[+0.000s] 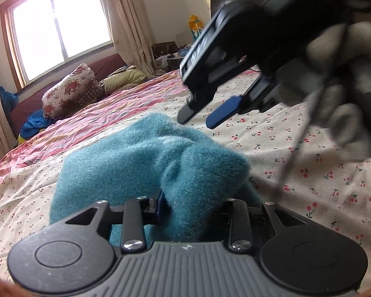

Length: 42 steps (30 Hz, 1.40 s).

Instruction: Fold small clothes

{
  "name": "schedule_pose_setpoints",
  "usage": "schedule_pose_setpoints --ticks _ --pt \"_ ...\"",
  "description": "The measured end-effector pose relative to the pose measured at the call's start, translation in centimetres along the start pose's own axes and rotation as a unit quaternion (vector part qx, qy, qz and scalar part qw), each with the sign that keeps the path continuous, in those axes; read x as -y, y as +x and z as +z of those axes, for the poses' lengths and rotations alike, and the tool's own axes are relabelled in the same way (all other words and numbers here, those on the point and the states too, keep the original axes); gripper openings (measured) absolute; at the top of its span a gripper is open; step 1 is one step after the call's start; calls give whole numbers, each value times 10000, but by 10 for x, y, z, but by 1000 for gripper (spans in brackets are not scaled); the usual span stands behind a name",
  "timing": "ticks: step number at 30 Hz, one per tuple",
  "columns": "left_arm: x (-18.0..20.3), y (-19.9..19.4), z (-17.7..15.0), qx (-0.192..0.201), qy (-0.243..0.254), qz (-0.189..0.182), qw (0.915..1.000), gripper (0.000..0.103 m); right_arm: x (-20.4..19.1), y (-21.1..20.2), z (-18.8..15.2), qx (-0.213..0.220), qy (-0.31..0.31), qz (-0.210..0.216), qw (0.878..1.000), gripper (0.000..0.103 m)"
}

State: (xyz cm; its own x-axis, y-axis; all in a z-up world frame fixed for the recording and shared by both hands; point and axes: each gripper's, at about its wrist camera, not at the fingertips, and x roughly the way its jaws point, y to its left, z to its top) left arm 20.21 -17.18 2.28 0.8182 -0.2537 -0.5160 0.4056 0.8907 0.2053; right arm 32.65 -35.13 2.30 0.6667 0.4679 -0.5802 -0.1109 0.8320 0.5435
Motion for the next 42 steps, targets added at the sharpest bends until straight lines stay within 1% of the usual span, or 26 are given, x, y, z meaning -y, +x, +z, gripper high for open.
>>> schedule_pose_setpoints --ticks 1,4,5,7,11,14,17,20,24,25,26,27,29,30,32,35,38,40,42 --pt "0 -1 -2 9 2 -8 10000 39 -3 -7 -3 -14 11 143 9999 34" --pt "-2 -5 -5 34 0 -44 10000 40 -18 -22 -13 -262 -127 593 9978 34" --pt "-3 -6 -5 32 -7 -46 10000 40 -25 -24 -16 -327 -252 637 9971 37" --pt "-5 -10 -6 43 -38 -99 9999 41 -36 -25 -23 -465 -508 535 9962 41" --pt "-12 -22 -8 21 -117 -222 9997 41 -40 -16 -36 -700 -727 310 9944 41" --pt "-15 -32 -15 15 -33 -308 9995 42 -34 -17 -44 -820 -670 396 9936 41" --pt "-15 -42 -21 28 38 -405 9992 43 -35 -20 -52 -971 -794 497 9909 41" --pt "-14 -47 -21 1 -13 -503 9987 43 -34 -18 -57 -1024 -845 524 9898 43" --pt "-20 -59 -22 36 -139 -631 9979 43 -33 -13 -59 -1145 -712 762 9879 43" --pt "-23 -61 -22 23 -167 -637 9978 43 -33 -12 -60 -1103 -717 716 9887 43" --pt "-25 -62 -23 4 -205 -634 9978 43 -33 -12 -60 -1057 -713 673 9896 43" --pt "-29 -64 -22 -18 -267 -633 9976 43 -32 -10 -61 -1014 -675 655 9904 38" --pt "-39 -66 -21 -51 -453 -624 9970 43 -30 -10 -63 -931 -550 640 9921 17" --pt "-46 -67 -21 -45 -585 -605 9964 43 -28 -11 -65 -881 -511 600 9930 16" --pt "-58 -68 -21 2 -825 -553 9951 43 -25 -19 -70 -732 -531 523 9945 10" --pt "-74 -55 -20 3 -1113 -304 9933 44 -10 -31 -85 -556 -392 370 9970 8" --pt "-88 -28 -21 -199 -1467 42 9890 43 5 -24 -98 -628 -57 300 9976 7" --pt "-98 -17 -24 -307 -1752 -43 9840 43 3 -24 -97 -615 -79 308 9976 8" --pt "-99 -16 -26 -271 -1661 -30 9857 43 -6 -29 -90 -584 -282 396 9971 16"
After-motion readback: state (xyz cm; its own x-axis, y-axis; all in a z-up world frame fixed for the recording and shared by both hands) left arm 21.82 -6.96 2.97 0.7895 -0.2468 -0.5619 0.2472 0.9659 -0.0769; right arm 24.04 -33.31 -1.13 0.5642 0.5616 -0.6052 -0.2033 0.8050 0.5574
